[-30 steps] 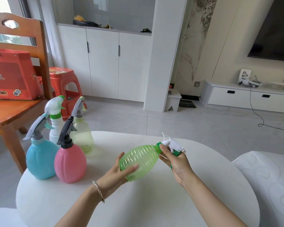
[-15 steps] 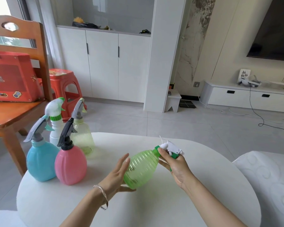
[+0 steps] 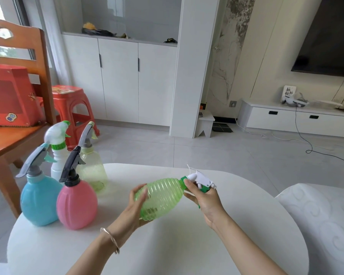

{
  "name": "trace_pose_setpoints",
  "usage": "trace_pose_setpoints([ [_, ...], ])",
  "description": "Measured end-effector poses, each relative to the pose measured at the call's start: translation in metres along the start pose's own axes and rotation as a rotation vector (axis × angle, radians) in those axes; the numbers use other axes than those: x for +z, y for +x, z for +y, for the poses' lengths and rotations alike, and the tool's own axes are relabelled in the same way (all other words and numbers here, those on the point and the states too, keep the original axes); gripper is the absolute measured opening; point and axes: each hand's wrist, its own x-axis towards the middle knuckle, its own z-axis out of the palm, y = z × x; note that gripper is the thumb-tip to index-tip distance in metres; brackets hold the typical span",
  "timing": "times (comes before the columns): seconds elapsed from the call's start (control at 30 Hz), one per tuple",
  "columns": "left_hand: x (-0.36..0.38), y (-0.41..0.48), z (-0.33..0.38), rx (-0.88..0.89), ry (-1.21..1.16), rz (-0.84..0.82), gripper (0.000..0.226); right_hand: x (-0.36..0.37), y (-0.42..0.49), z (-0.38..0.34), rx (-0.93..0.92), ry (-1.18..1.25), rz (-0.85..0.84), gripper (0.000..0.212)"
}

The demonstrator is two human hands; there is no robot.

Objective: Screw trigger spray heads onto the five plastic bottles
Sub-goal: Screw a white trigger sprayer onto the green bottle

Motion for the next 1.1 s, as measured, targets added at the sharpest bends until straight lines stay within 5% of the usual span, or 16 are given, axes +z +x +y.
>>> trace_pose_setpoints([
  [0.23, -0.003, 0.001, 0.005, 0.017, -0.081, 0.031, 0.043, 0.004, -0.002, 0.003, 0.055, 0.046, 0.022, 0.027],
  [0.37, -0.005, 0.0, 0.004, -0.018, -0.037, -0.078, 0.099, 0.004, -0.003, 0.002, 0.101, 0.089, 0.024, 0.038],
  [0.53, -0.01, -0.004, 0.012, -0.269, -0.033, -0.191, 0.054, 0.001, -0.006, -0.001, 0.077, 0.041, -0.02, 0.044],
  [0.7, -0.007, -0.004, 0.008, -0.034, 0.061, -0.071, 0.067, 0.0, -0.005, -0.005, 0.077, 0.054, -0.038, 0.046],
  [0.83, -0.004, -0.006, 0.006, -0.058, 0.052, -0.129, 0.073, 0.003, -0.005, -0.005, 0.076, 0.059, -0.026, 0.044],
  [0.93, -0.001, -0.007, 0.008, -0.214, -0.057, -0.163, 0.056, 0.003, -0.006, -0.004, 0.079, 0.047, -0.015, 0.045],
  [1.1, -0.004, -0.004, 0.008, -0.049, -0.018, -0.086, 0.064, 0.005, -0.005, -0.006, 0.099, 0.095, -0.008, 0.029],
])
